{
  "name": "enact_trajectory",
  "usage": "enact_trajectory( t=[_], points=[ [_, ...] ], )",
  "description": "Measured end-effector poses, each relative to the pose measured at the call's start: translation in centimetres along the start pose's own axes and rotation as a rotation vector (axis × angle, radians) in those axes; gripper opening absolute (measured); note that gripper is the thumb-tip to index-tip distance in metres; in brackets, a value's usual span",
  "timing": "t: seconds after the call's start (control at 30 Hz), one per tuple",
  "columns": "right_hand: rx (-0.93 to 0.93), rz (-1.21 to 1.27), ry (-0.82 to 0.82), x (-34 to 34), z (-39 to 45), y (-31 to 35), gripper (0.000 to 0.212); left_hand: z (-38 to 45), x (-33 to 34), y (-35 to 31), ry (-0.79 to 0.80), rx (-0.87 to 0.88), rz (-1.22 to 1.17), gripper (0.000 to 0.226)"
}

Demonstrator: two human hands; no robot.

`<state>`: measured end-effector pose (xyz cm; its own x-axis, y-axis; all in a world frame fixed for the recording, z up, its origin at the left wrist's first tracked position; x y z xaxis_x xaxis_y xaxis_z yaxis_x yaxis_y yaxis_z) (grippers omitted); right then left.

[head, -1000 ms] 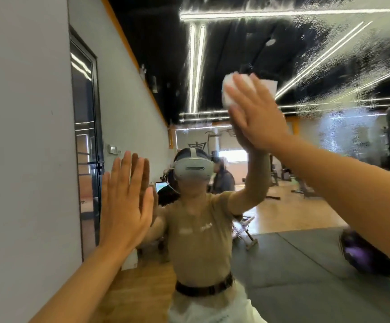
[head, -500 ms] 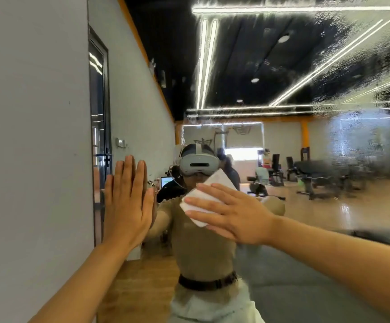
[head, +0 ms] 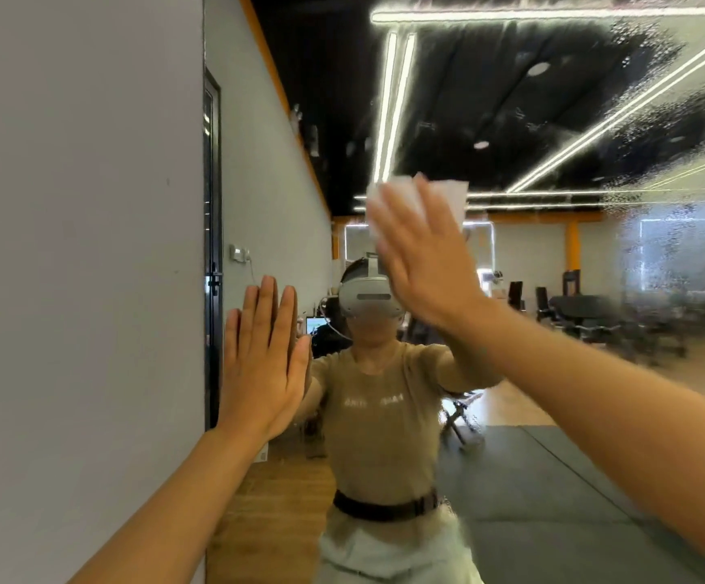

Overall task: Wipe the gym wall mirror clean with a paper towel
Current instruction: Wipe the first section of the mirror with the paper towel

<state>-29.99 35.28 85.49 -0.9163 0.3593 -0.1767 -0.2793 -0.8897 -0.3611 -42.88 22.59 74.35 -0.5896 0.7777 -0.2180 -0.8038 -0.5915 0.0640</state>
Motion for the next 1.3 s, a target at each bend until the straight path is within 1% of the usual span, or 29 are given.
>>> enact_trajectory(
  t=[0.03,0.1,0.17,0.2,0.3,0.37,0.4,0.47,0.53,0.63,0.7,0.73,0.77,0.83,0.93,1.0,1.07,1.17,1.2,1.23,1.3],
  points=[
    [-0.104,0.024,0.034,1.2,-2.3,2.3,0.051,0.0,0.0,-0.1,0.018,0.005,-0.029,0.06],
    [-0.302,-0.005,0.148,3.6,-7.7,6.3,0.052,-0.1,-0.3,0.0,0.041,0.026,-0.086,0.061],
    [-0.489,-0.063,0.266,5.3,-12.4,8.9,0.052,-0.4,-1.4,0.9,0.021,0.021,-0.093,0.062],
    [-0.557,-0.081,0.293,5.5,-13.6,9.5,0.051,-0.6,-2.0,2.0,0.003,-0.016,-0.081,0.062],
    [-0.701,-0.112,0.294,5.0,-13.6,9.6,0.049,-1.8,-2.1,6.1,0.016,-0.14,-0.08,0.063],
    [-0.758,-0.127,0.277,4.3,-12.0,9.2,0.049,-2.5,-1.4,7.9,0.066,-0.14,-0.052,0.063],
    [-0.749,-0.135,0.263,4.0,-10.4,8.7,0.05,-2.7,-1.0,8.4,0.084,-0.126,-0.042,0.063],
    [-0.649,-0.174,0.204,3.1,-5.7,6.8,0.058,-3.0,-0.7,8.9,0.106,-0.104,-0.037,0.062],
    [-0.456,-0.185,0.146,1.5,0.2,3.8,0.056,-3.1,-0.7,9.0,0.108,-0.085,-0.029,0.063],
    [-0.088,-0.121,0.142,0.0,6.5,-1.3,0.057,-3.2,-0.8,9.2,0.099,-0.067,-0.039,0.063],
    [0.05,-0.09,0.082,-0.5,7.5,-1.7,0.054,-3.2,-0.8,9.3,0.087,-0.052,-0.046,0.063],
    [0.072,-0.088,0.049,-0.3,7.2,-1.1,0.052,-3.2,-0.9,9.3,0.076,-0.045,-0.046,0.063],
    [0.064,-0.074,0.027,0.1,6.4,0.0,0.051,-3.2,-0.9,9.4,0.067,-0.038,-0.048,0.062],
    [-0.04,-0.02,0.023,1.2,3.6,3.0,0.051,-3.3,-0.7,9.6,0.061,-0.028,-0.053,0.06],
    [-0.298,0.01,0.137,3.6,-2.8,8.1,0.053,-3.5,-0.2,9.7,0.054,-0.023,-0.064,0.06],
    [-0.476,-0.021,0.225,4.9,-7.0,10.9,0.052,-3.4,-0.2,9.8,0.045,-0.018,-0.067,0.061],
    [-0.614,-0.078,0.264,5.4,-9.3,12.3,0.051,-3.5,-0.4,9.7,0.045,-0.002,-0.052,0.061],
    [-0.765,-0.121,0.292,5.2,-9.0,12.1,0.05,-3.8,-0.6,9.5,0.042,0.027,-0.031,0.061],
    [-0.766,-0.121,0.29,5.1,-7.8,11.7,0.051,-3.9,-0.5,9.6,0.038,0.029,-0.029,0.061],
    [-0.711,-0.114,0.289,4.9,-6.0,10.9,0.053,-3.9,-0.5,9.6,0.033,0.026,-0.032,0.06],
    [-0.516,-0.104,0.247,3.9,-1.0,8.9,0.054,-4.1,-0.5,9.8,0.018,0.028,-0.043,0.06]
  ],
)
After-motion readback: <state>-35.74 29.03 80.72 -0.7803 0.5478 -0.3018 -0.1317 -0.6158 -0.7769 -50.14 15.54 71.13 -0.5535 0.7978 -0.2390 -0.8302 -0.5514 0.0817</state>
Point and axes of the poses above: each hand's wrist, its own z-axis towards the middle knuckle, its own x-axis out of the palm, y = z × x, the point moved 10 cm from there along z, towards the middle knuckle, and after that the axes turned 1 degree about y, right-handed, at the moved point
